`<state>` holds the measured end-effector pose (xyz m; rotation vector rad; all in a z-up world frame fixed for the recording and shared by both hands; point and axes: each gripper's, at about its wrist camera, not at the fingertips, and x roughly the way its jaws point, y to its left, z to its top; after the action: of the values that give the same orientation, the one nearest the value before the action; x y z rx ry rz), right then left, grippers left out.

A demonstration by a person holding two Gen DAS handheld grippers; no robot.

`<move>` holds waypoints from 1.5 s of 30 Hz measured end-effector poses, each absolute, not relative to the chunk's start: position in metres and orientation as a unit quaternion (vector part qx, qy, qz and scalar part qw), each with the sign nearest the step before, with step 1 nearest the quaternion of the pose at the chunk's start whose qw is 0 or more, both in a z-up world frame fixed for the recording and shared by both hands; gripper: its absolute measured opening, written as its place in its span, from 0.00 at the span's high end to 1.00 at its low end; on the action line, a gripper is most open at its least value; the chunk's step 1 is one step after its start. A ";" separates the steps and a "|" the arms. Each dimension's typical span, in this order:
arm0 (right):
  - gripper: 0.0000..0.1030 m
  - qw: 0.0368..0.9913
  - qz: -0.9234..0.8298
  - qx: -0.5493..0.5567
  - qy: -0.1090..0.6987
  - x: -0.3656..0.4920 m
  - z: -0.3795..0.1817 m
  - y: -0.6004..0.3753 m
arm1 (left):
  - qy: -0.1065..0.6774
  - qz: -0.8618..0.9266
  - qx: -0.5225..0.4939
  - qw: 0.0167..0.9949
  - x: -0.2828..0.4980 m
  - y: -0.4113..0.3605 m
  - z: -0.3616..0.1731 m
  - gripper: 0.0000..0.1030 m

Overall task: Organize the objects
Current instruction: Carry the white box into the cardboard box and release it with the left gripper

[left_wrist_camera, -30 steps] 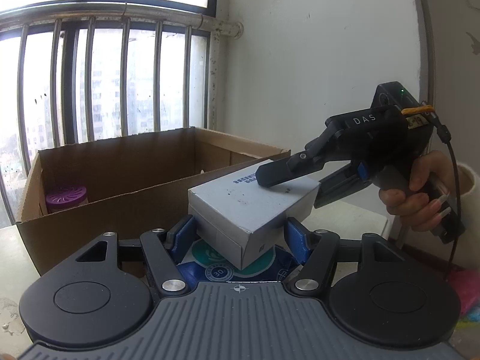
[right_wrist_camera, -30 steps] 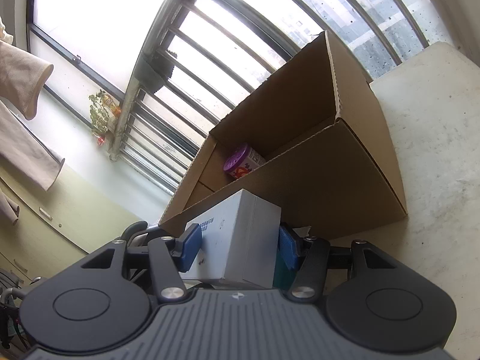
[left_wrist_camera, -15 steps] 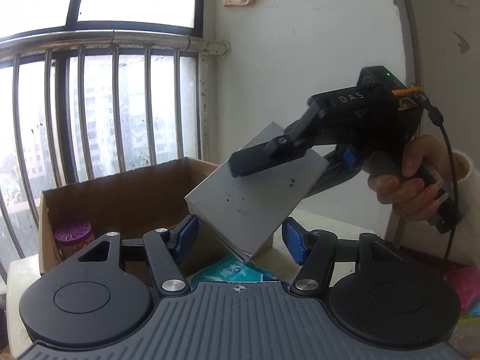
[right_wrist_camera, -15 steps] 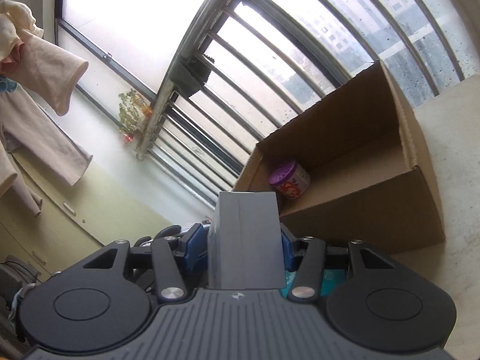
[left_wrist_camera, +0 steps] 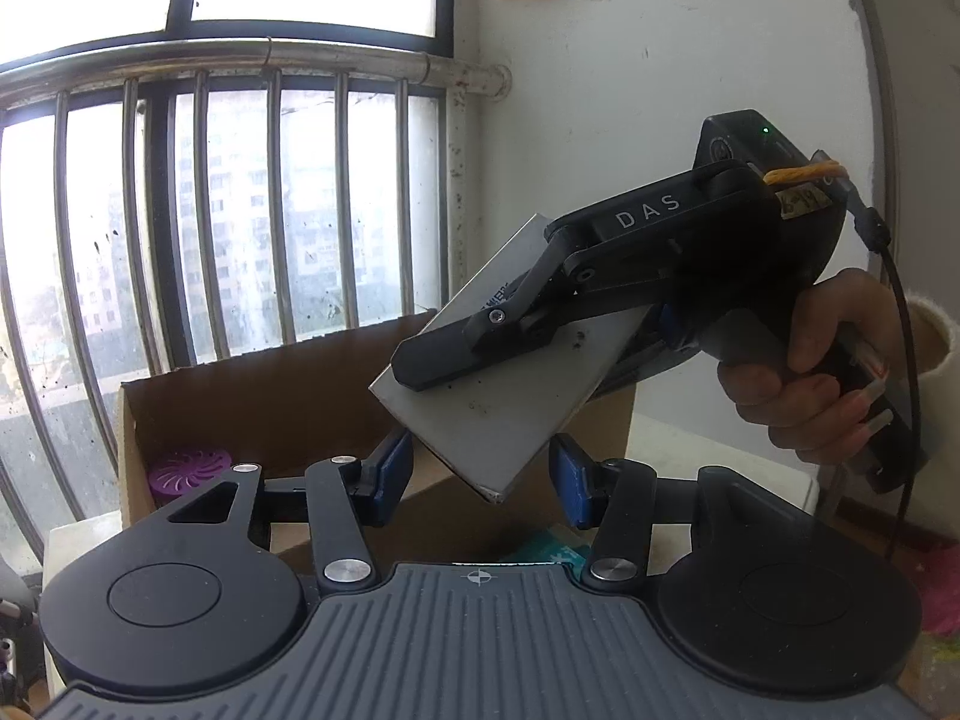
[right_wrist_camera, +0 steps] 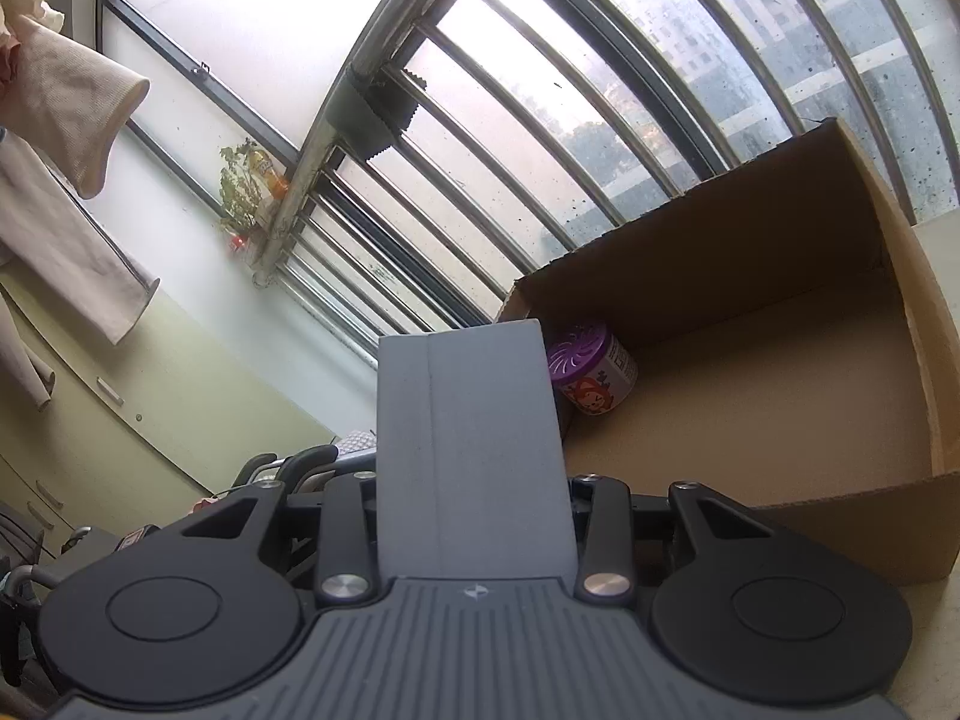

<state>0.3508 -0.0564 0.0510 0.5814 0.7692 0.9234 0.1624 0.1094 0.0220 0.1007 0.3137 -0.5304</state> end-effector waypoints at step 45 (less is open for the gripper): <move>0.14 0.739 0.198 0.276 0.582 0.510 -0.029 -0.009 | 0.409 -0.168 0.196 0.876 0.307 0.113 0.022 0.50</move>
<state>0.5096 -0.0086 -0.0290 0.6058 1.2768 0.4335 0.3073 0.1129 0.0220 0.4082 0.8533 -0.3498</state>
